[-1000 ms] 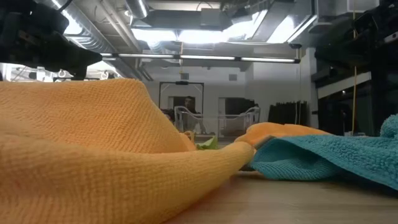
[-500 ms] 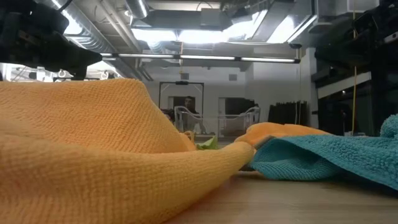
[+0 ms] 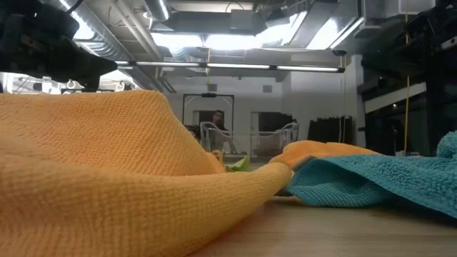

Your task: Fold microfiber towels

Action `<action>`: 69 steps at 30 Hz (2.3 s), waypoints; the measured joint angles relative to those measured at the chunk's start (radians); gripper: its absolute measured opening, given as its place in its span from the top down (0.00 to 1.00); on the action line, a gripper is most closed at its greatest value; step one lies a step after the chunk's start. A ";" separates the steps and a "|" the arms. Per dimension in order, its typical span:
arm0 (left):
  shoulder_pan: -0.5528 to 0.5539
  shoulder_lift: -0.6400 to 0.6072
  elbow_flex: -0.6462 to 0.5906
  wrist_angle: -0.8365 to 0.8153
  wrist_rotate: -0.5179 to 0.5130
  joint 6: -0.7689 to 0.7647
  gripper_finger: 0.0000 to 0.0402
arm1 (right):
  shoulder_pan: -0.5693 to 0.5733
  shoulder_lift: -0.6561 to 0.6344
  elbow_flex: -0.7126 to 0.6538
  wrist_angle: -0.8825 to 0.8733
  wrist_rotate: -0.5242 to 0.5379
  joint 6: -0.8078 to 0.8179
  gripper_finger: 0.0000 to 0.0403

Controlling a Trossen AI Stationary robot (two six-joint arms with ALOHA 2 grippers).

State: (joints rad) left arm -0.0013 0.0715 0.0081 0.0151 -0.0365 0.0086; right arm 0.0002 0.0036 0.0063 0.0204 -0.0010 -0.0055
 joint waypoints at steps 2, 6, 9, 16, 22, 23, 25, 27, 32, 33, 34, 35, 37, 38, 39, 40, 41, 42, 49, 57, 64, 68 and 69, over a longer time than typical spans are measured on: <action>0.000 0.000 0.000 0.000 0.000 0.000 1.00 | 0.000 0.000 0.000 0.000 0.000 0.000 0.87; 0.000 0.000 0.000 0.000 0.000 0.000 1.00 | 0.000 0.000 0.000 0.000 0.000 0.000 0.87; 0.000 0.000 0.000 0.000 0.000 0.000 1.00 | 0.000 0.000 0.000 0.000 0.000 0.000 0.87; 0.000 0.000 0.000 0.000 0.000 0.000 1.00 | 0.000 0.000 0.000 0.000 0.000 0.000 0.87; 0.000 0.000 0.000 0.000 0.000 0.000 1.00 | 0.000 0.000 0.000 0.000 0.000 0.001 0.87; 0.000 0.000 0.000 0.000 0.000 0.000 1.00 | 0.000 0.000 0.000 0.000 0.000 0.001 0.87; 0.000 0.000 0.000 0.000 0.000 0.000 1.00 | 0.000 0.000 0.000 0.001 0.000 0.000 0.87; 0.000 0.000 0.000 0.000 0.000 0.000 1.00 | 0.000 0.000 0.000 0.004 0.000 0.001 0.87; 0.000 0.000 0.000 0.000 0.000 0.000 1.00 | 0.000 0.000 0.000 0.049 0.000 0.044 0.87; 0.000 0.000 0.000 0.000 0.000 0.000 1.00 | 0.000 0.000 0.000 0.056 0.000 0.074 0.87; 0.000 0.000 0.000 0.000 0.000 0.000 1.00 | 0.000 0.000 0.000 0.065 0.000 0.089 0.87; 0.000 0.000 0.000 0.000 0.000 0.000 1.00 | 0.000 0.000 0.000 0.078 0.000 0.098 0.87; 0.000 0.000 0.000 0.000 0.000 0.000 1.00 | 0.000 0.000 0.000 0.094 0.000 0.098 0.87; 0.000 0.000 0.000 0.000 0.000 0.000 1.00 | 0.000 0.000 0.000 0.095 0.000 0.089 0.87; 0.000 0.000 0.000 0.000 0.000 0.000 1.00 | 0.000 0.000 0.000 0.096 0.005 0.075 0.87; 0.000 0.000 0.000 0.000 0.000 0.000 1.00 | 0.000 0.000 0.000 0.097 0.014 0.058 0.87; 0.000 0.000 0.000 0.000 0.000 0.000 1.00 | 0.000 0.000 0.000 0.096 0.025 0.051 0.87; 0.000 0.000 0.000 0.000 0.000 0.001 1.00 | 0.000 0.000 0.000 0.096 0.031 0.053 0.87; 0.000 0.000 0.000 0.000 -0.006 0.138 1.00 | 0.000 0.000 0.000 0.086 0.034 0.052 0.87; 0.000 0.000 0.000 0.068 -0.005 0.511 1.00 | 0.000 0.000 0.000 0.061 0.230 0.024 0.87; 0.000 0.000 0.000 0.092 -0.005 0.512 1.00 | 0.000 0.001 0.000 0.048 0.376 0.023 0.87; 0.000 0.000 0.000 0.099 -0.004 0.434 1.00 | -0.005 0.001 0.000 0.064 0.393 0.057 0.87; 0.000 0.000 0.000 0.107 -0.003 0.422 1.00 | -0.005 0.001 0.000 0.070 0.393 0.070 0.87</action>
State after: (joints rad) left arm -0.0013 0.0719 0.0079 0.1221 -0.0394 0.4303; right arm -0.0048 0.0044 0.0064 0.0907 0.3923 0.0647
